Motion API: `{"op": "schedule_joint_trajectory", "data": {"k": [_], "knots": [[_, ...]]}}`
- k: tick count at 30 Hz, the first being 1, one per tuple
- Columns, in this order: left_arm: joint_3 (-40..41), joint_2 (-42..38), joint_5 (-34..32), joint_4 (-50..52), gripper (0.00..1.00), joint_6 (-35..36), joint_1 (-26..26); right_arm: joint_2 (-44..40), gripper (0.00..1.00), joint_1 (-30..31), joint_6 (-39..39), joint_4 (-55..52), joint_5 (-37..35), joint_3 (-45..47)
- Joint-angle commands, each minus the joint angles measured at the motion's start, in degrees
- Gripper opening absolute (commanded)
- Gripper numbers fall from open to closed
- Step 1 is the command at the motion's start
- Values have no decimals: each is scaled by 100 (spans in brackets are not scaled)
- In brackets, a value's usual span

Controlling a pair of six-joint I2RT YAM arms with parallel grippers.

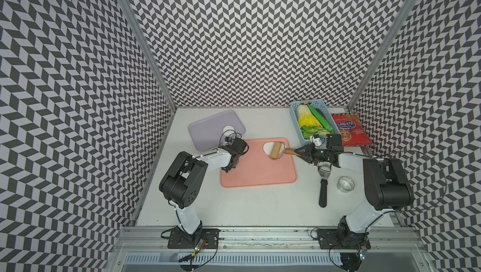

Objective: Roll out the dumpling wrappers from the dough
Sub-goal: Flatten out the dough on the work surface.

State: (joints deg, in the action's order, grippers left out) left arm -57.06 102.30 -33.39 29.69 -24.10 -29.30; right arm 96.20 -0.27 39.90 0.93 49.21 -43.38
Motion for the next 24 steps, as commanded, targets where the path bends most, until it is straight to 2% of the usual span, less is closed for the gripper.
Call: {"op": "schedule_joint_trajectory", "data": {"k": [1, 11, 15, 19, 24], "knots": [[217, 273, 165, 441, 0, -34, 0, 277, 0, -275, -226, -1777, -2142, 485], [228, 258, 153, 450, 0, -60, -10, -142, 0, -283, -241, -2004, -2180, 319], [213, 275, 172, 443, 0, -51, -6, -168, 0, 74, -30, -1930, -2088, -145], [203, 282, 171, 441, 0, -42, -32, 294, 0, 575, 202, -1757, -1844, -565], [212, 258, 131, 457, 0, -77, -58, 506, 0, 1062, 479, -1486, -1645, -496]]}}
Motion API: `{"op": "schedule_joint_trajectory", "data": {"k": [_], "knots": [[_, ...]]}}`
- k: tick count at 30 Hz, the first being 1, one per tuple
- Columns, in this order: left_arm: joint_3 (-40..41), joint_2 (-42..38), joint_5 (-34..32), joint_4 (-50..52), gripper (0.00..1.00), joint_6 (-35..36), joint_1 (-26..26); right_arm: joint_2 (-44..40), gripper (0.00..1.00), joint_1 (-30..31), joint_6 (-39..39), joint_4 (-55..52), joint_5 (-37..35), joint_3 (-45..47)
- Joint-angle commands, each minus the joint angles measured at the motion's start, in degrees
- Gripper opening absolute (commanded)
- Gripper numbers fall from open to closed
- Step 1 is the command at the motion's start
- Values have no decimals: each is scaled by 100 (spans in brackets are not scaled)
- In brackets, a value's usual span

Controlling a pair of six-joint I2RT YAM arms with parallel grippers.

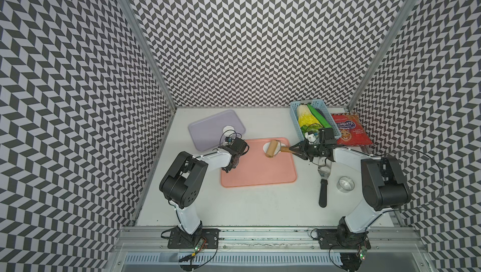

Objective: Roll out the dumpling wrappers from the dough
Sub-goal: Flatten out the dough on the work surface.

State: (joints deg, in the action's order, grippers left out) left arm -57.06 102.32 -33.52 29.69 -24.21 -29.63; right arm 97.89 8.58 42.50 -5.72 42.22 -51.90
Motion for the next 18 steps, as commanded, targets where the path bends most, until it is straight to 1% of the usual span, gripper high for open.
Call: {"op": "schedule_joint_trajectory", "data": {"k": [1, 5, 9, 13, 18], "knots": [[215, 251, 135, 458, 0, -67, -27, 262, 0, 196, 268, -772, -948, 449], [213, 253, 120, 462, 0, -75, -32, 22, 0, 122, 231, -808, -1071, 679], [199, 262, 117, 458, 0, -58, -26, -80, 0, -388, -14, -913, -1146, 1006], [204, 286, 126, 458, 0, -49, -29, -382, 0, -836, -368, -1238, -1310, 1170], [202, 288, 135, 458, 0, -49, -30, -725, 0, -928, -544, -1543, -1368, 1021]]}}
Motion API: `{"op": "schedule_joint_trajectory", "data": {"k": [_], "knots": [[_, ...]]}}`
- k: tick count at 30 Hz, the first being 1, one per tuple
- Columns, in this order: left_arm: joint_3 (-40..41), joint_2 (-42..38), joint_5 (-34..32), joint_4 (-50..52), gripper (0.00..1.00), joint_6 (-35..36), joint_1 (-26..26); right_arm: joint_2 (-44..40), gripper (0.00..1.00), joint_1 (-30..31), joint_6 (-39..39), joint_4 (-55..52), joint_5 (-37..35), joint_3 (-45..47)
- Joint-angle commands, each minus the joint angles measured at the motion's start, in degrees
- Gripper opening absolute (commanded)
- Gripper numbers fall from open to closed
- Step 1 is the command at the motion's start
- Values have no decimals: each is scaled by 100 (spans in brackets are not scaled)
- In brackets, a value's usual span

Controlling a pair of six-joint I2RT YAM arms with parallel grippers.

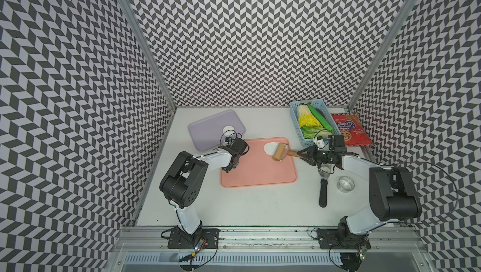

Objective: Roll out the dumpling wrappers from the dough
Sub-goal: Flatten out the dough on the work surface.

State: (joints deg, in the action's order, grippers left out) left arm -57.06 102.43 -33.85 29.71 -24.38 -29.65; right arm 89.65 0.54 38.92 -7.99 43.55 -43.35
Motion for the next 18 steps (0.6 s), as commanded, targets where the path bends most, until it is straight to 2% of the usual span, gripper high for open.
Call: {"op": "schedule_joint_trajectory", "data": {"k": [1, 4, 10, 13, 18], "knots": [[203, 277, 168, 456, 0, -32, -23, 6, 0, -117, -166, -1343, -1478, 108], [204, 262, 168, 463, 0, -32, -31, -268, 0, -41, -179, -1427, -1333, -290], [182, 277, 185, 449, 0, -23, -24, -464, 0, 359, -42, -1282, -512, -1481], [180, 268, 194, 447, 0, -14, -34, -334, 0, 476, 233, -966, -235, -1656], [199, 262, 194, 447, 0, -32, -77, 93, 0, 553, 450, -616, -239, -1583]]}}
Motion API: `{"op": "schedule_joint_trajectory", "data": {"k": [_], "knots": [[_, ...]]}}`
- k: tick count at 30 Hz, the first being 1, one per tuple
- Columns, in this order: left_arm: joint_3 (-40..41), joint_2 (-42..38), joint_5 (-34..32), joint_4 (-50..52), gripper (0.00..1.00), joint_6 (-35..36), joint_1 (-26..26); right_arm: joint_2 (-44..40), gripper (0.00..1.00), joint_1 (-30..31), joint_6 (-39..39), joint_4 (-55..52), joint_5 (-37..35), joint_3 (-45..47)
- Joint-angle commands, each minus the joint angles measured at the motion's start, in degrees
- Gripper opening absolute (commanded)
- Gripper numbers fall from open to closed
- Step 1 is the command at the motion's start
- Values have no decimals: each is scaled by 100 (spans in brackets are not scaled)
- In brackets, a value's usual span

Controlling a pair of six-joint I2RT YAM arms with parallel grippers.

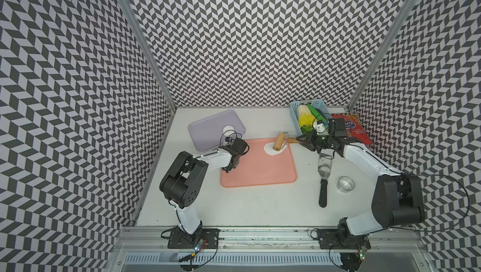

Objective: Roll out the dumpling wrappers from the dough
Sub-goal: Flatten out the dough on the work surface.

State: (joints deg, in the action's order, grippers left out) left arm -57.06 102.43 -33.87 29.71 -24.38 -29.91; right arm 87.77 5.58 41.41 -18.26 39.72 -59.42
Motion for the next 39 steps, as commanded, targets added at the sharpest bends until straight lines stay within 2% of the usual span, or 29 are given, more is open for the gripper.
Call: {"op": "schedule_joint_trajectory", "data": {"k": [1, 19, 25, 31, 34, 39], "knots": [[206, 251, 196, 443, 0, -34, -70, 401, 0, 72, 202, 450, 133, 43], [204, 260, 188, 434, 0, -49, -116, 1774, 0, 610, 608, 1104, -56, 611], [213, 242, 161, 456, 0, -75, -112, 1508, 0, 228, 327, 852, -269, 1178], [217, 252, 152, 456, 0, -76, -111, 790, 0, -422, -196, 390, -489, 1674], [201, 292, 152, 455, 0, -63, -111, 334, 0, -482, -297, 235, -485, 1650], [169, 365, 139, 465, 0, -49, -82, -222, 0, -484, -370, 161, -66, 1289]]}}
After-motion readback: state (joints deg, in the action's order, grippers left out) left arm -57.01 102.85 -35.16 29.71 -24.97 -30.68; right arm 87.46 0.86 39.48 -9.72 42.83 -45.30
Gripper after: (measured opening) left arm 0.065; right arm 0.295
